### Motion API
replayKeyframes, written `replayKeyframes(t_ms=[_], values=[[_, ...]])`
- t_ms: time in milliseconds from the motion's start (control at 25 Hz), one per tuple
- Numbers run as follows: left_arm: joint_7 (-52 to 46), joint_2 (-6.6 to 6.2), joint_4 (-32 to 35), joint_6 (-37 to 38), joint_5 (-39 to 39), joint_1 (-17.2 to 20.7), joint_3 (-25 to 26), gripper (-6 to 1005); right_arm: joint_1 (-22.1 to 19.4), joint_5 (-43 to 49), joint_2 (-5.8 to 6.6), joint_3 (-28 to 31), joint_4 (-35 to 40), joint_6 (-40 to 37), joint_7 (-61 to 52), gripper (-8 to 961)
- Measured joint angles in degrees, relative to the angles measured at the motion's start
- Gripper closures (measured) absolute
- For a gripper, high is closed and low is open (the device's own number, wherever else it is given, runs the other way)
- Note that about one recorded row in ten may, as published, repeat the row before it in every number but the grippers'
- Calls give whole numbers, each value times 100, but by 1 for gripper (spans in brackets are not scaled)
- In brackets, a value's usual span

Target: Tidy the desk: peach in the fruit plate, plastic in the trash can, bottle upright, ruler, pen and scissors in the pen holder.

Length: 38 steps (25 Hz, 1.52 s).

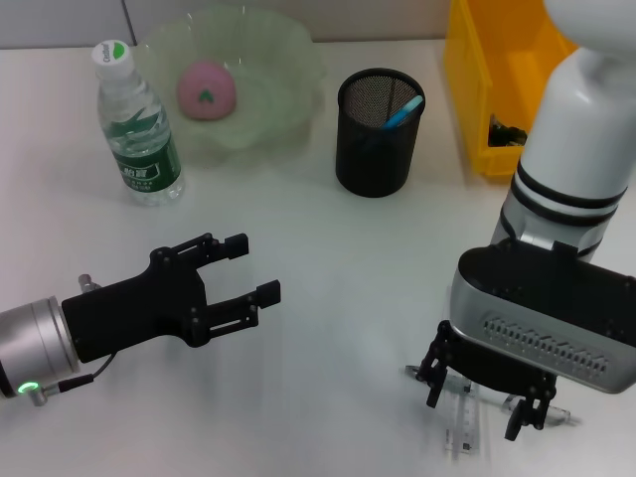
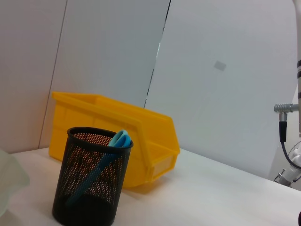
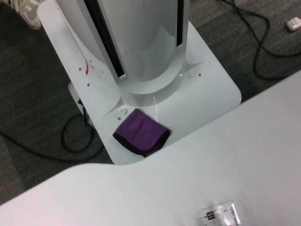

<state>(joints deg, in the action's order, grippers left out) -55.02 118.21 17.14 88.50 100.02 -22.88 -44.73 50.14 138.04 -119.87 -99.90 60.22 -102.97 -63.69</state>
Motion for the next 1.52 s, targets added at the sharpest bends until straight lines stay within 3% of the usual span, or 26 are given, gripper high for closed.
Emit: replayKeyframes(t_ms=[1280,1520], values=[[12,0,0,0,-10,74,9,230,-35,-133,-1,-713,7,544,24,220],[12,0,0,0,-10,74,9,230,-41,-148,-1,-733,-6,576,23,436]])
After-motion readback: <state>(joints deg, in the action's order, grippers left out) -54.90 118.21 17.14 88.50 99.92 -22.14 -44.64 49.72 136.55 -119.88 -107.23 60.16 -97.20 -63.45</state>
